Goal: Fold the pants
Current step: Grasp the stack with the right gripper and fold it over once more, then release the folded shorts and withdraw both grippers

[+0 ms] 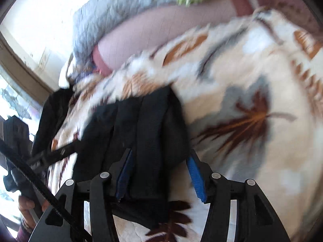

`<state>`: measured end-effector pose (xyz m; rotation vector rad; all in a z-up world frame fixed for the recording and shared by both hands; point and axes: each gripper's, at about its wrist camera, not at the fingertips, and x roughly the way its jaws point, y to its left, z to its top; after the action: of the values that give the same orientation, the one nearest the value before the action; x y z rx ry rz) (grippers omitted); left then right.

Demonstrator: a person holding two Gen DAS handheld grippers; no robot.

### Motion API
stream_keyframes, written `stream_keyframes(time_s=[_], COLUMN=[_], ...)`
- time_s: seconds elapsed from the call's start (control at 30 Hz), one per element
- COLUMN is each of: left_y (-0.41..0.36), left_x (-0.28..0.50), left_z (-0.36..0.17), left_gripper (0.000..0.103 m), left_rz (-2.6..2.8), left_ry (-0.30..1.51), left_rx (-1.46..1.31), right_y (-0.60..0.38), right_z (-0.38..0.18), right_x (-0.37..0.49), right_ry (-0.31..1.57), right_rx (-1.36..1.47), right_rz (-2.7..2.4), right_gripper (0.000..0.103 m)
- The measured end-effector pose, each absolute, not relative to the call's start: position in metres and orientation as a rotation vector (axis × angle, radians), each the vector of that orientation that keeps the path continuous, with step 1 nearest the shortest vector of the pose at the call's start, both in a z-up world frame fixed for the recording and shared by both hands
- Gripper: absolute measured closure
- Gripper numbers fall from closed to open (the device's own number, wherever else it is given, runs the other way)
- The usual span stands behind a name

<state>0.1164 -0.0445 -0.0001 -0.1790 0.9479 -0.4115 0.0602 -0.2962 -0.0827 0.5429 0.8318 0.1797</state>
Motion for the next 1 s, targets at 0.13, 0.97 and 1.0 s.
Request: stream_keyframes(time_s=[0.13, 0.97, 1.0], left_y=[-0.055, -0.068, -0.068], left_x=[0.084, -0.074, -0.080], left_z=[0.001, 0.068, 0.072], left_gripper=[0.040, 0.009, 0.009], left_rz=[-0.467, -0.216, -0.189], left_ry=[0.902, 0.570, 0.553], left_rx=[-0.171, -0.024, -0.006], right_y=[-0.314, -0.251, -0.246], right_z=[-0.061, -0.012, -0.001], right_x=[0.036, -0.126, -0.135], right_ry=[0.730, 0.564, 0.518], right_rx=[0.699, 0.352, 0.313], right_rz=[0.258, 0.001, 0.005], right_gripper=[0.043, 0.024, 0.020])
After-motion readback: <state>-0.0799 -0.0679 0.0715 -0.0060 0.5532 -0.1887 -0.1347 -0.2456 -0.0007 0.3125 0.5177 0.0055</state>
